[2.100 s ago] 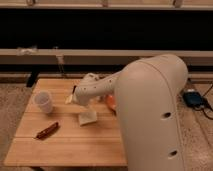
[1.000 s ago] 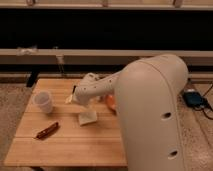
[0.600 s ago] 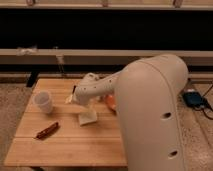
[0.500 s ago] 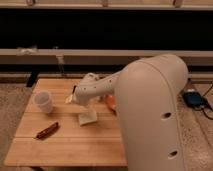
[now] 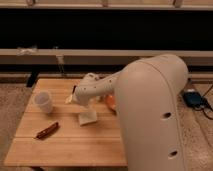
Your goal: Pick up the ceramic cup
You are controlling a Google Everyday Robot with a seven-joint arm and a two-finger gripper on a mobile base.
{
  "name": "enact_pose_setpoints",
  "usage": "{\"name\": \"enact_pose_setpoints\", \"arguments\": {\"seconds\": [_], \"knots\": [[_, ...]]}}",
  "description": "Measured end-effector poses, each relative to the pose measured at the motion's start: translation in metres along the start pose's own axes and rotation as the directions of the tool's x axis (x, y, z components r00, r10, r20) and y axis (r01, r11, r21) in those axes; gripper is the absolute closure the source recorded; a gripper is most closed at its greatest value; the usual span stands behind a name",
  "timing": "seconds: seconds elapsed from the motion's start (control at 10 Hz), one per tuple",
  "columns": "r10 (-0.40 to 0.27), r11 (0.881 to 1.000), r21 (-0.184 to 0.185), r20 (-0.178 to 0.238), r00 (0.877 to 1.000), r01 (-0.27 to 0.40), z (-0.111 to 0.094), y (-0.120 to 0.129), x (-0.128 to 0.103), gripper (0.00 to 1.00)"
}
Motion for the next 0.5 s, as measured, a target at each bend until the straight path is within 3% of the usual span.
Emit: {"name": "enact_pose_setpoints", "arguments": {"seconds": [0.4,0.5], "knots": [[-0.006,1.000,-0.001,-0.002,1.000,0.006,-0.0012,-0.0005,0.0001,0.20],[-0.041,0.999,-0.005,-0.011,0.999,0.041,-0.0063,-0.0062,0.0034,0.20]]}}
